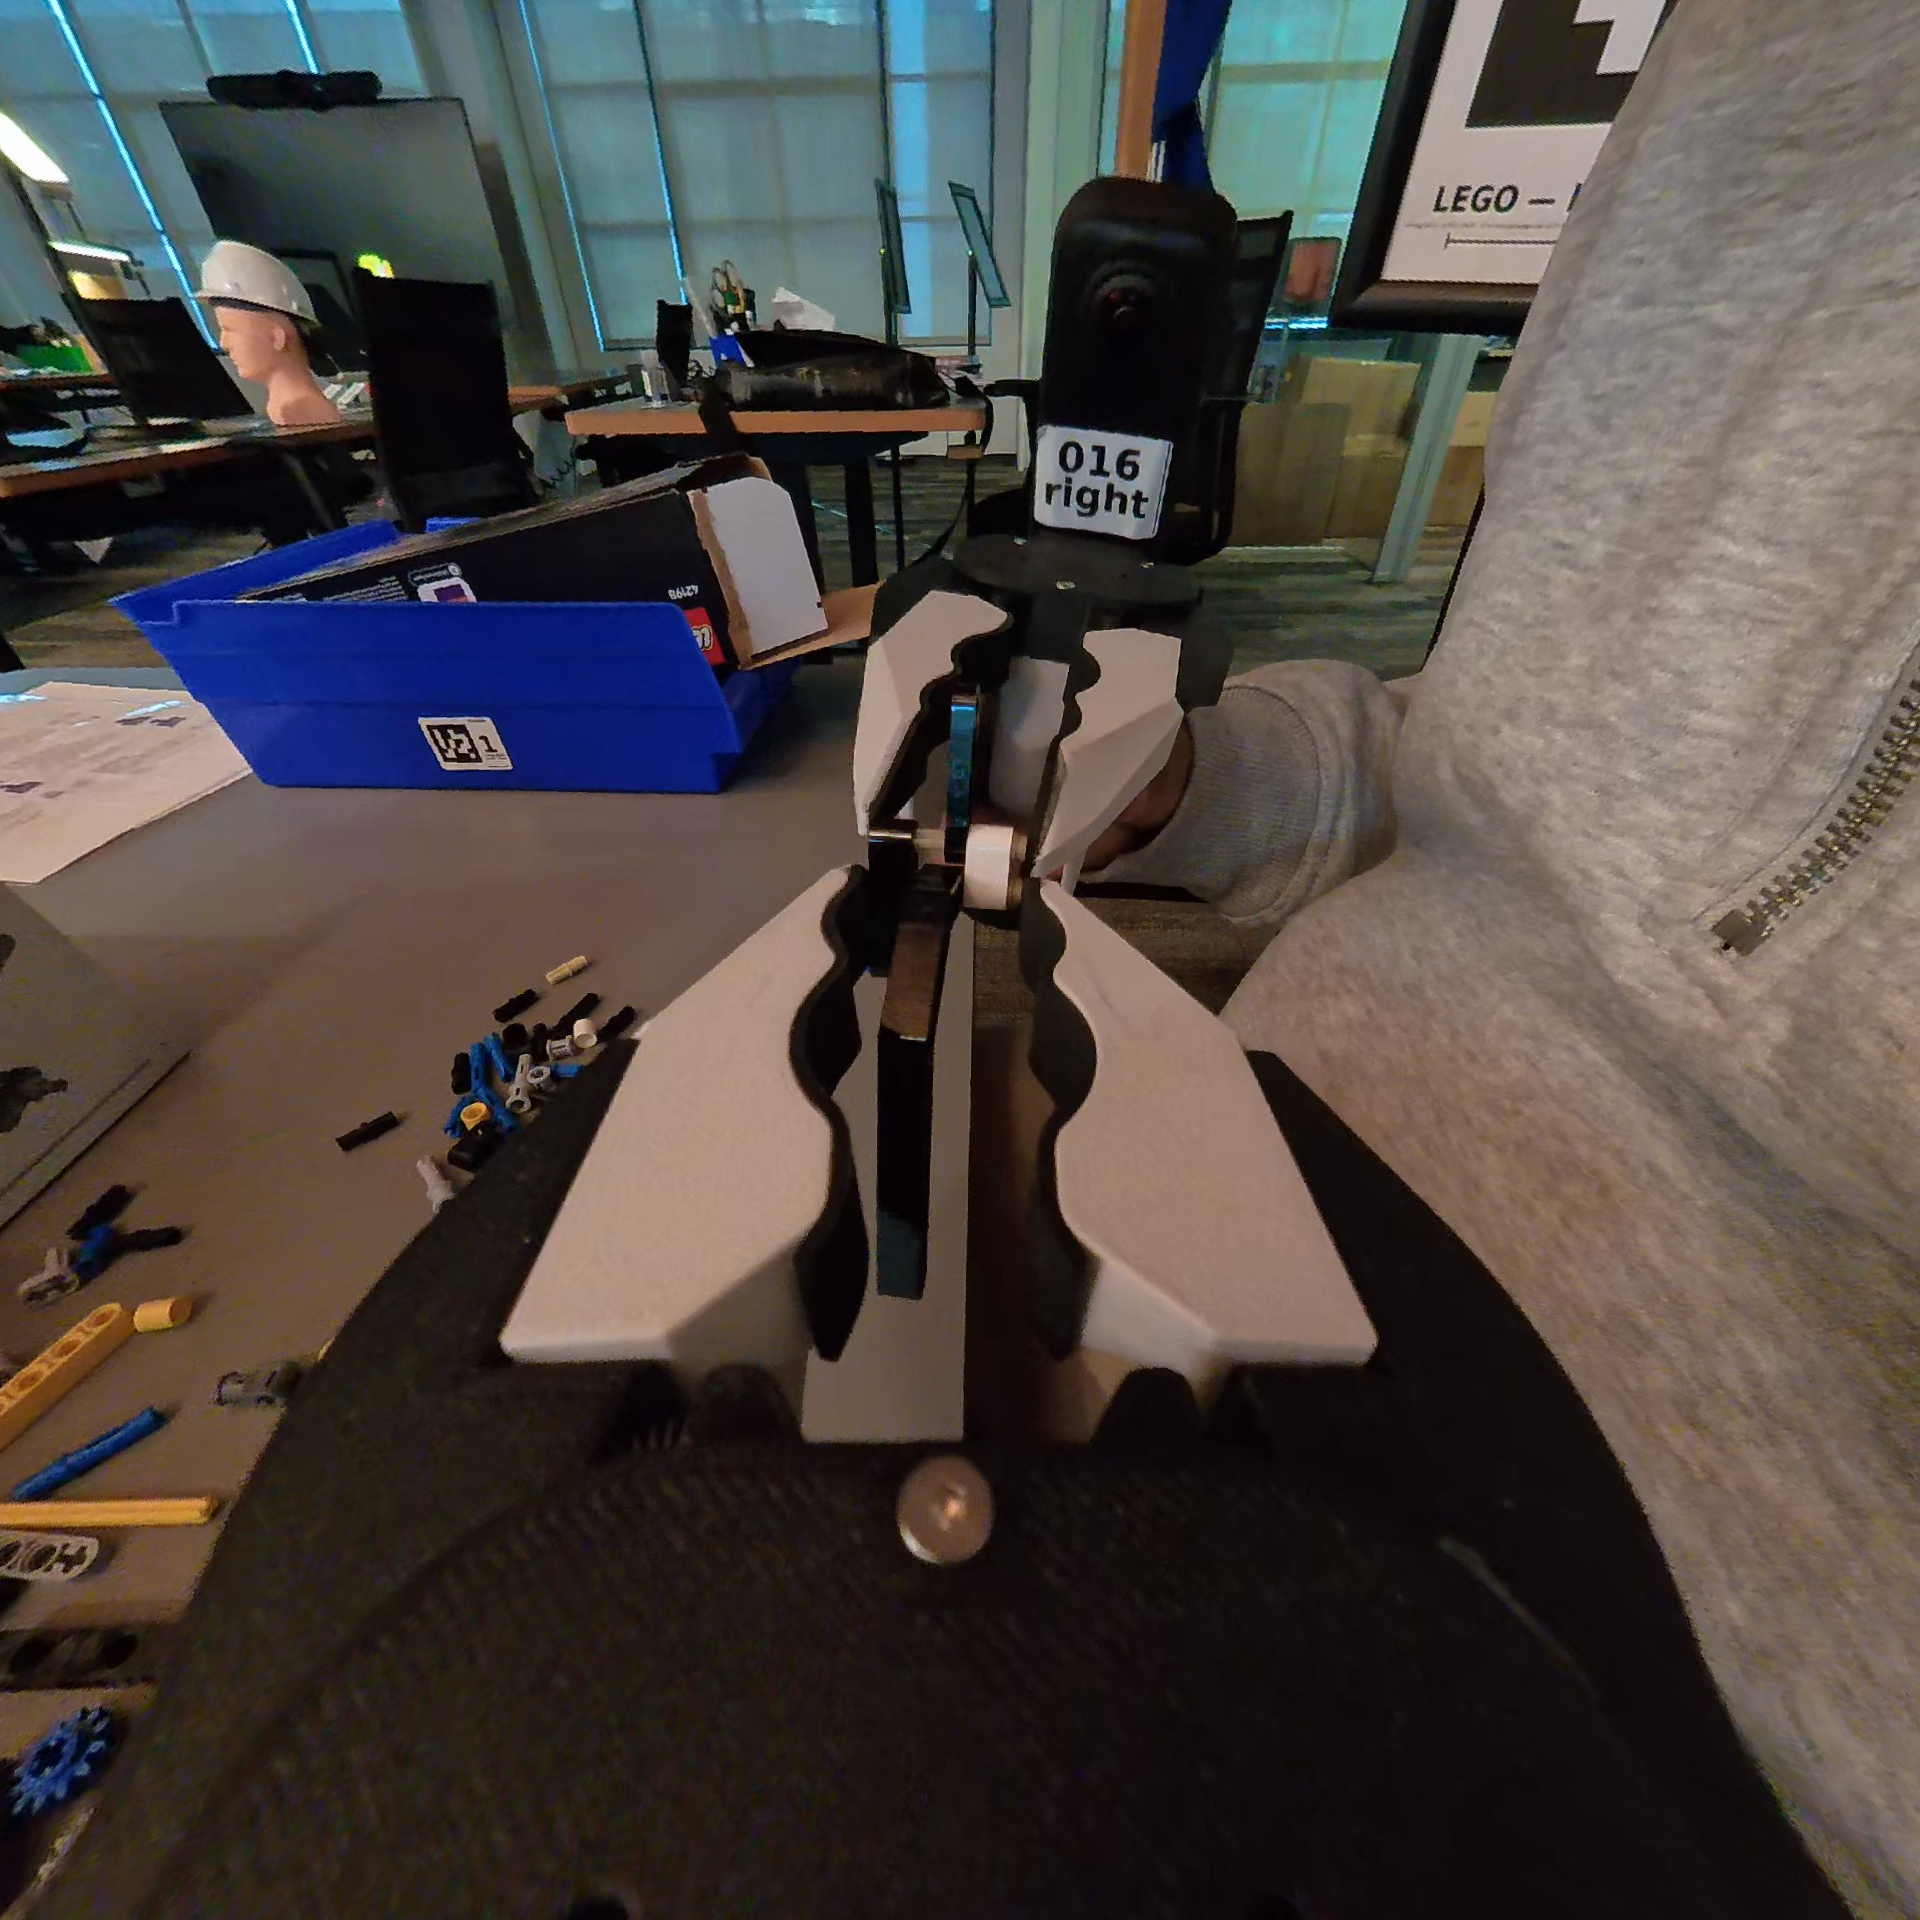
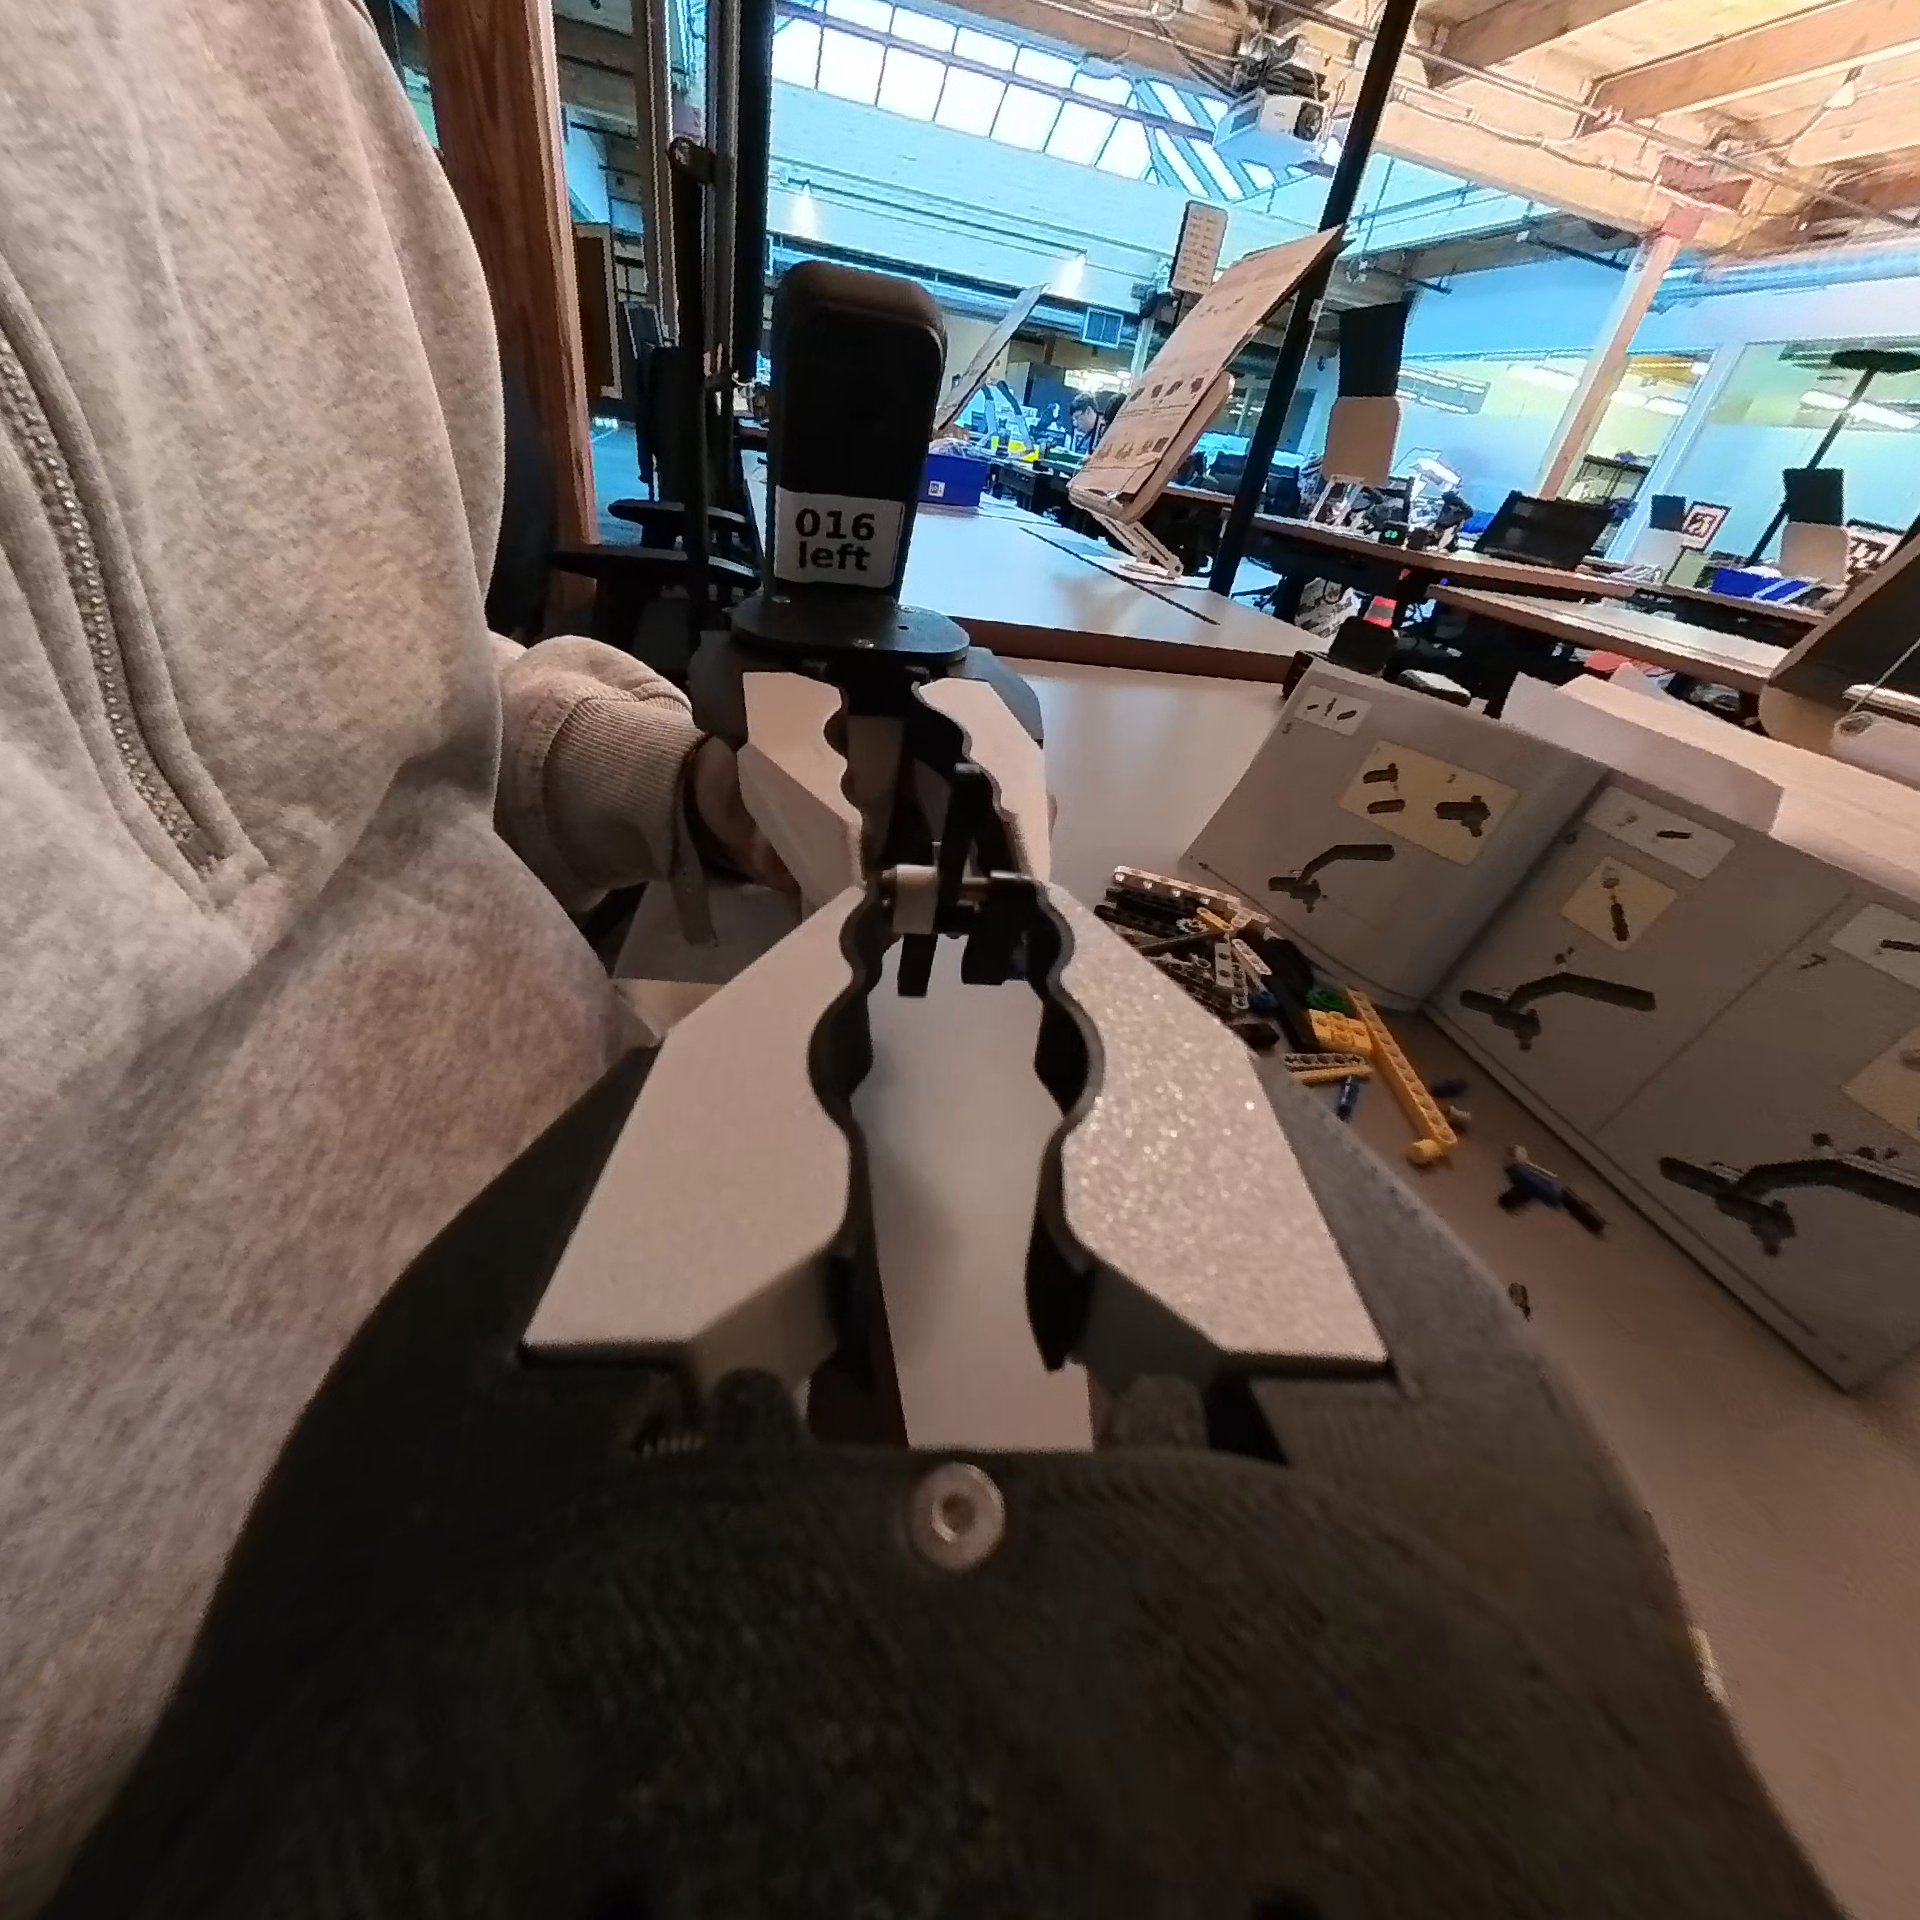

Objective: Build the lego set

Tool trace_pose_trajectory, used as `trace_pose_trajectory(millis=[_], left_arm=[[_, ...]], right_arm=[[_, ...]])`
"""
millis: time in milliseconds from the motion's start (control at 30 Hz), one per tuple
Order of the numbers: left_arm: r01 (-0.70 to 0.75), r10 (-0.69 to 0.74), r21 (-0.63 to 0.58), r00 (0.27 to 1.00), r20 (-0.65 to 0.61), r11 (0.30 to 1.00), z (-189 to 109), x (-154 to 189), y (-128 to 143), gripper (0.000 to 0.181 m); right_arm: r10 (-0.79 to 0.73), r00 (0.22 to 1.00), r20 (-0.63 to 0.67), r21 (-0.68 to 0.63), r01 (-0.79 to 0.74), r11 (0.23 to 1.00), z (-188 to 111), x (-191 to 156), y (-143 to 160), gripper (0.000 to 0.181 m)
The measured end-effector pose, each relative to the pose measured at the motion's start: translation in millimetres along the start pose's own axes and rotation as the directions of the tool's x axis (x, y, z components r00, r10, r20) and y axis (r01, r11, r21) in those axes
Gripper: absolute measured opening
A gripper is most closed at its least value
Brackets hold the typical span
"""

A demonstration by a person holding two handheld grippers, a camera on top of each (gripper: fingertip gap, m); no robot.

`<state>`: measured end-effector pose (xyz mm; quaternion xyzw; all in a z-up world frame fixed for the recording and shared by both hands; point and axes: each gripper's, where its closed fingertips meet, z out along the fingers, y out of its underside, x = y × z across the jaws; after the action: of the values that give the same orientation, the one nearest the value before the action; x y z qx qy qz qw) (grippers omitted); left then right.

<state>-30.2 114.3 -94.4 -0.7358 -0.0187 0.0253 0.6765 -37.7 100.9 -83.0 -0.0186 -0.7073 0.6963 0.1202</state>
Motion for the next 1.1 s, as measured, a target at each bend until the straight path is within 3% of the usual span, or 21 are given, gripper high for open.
trace_pose_trajectory(millis=[600, 867, 900, 1100], left_arm=[[-0.025, 0.025, -0.002, 1.000, 0.006, 1.000, 0, 3, -1, 0.026], [-0.138, 0.135, 0.050, 0.989, 0.057, 0.989, -3, 4, -13, 0.026], [-0.161, 0.157, 0.048, 0.984, 0.088, 0.986, -3, 1, -13, 0.026], [-0.196, 0.190, 0.054, 0.977, 0.093, 0.979, -5, 2, -16, 0.026]], right_arm=[[-0.086, 0.996, -0.015, -0.011, 0.086, 0.996, 0, -2, -2, 0.024], [-0.199, 0.978, -0.068, 0.031, 0.201, 0.979, -1, -4, -13, 0.023], [-0.232, 0.970, -0.068, 0.025, 0.234, 0.972, -1, -6, -13, 0.013], [-0.264, 0.959, -0.104, 0.035, 0.269, 0.962, -3, -5, -18, 0.020]])
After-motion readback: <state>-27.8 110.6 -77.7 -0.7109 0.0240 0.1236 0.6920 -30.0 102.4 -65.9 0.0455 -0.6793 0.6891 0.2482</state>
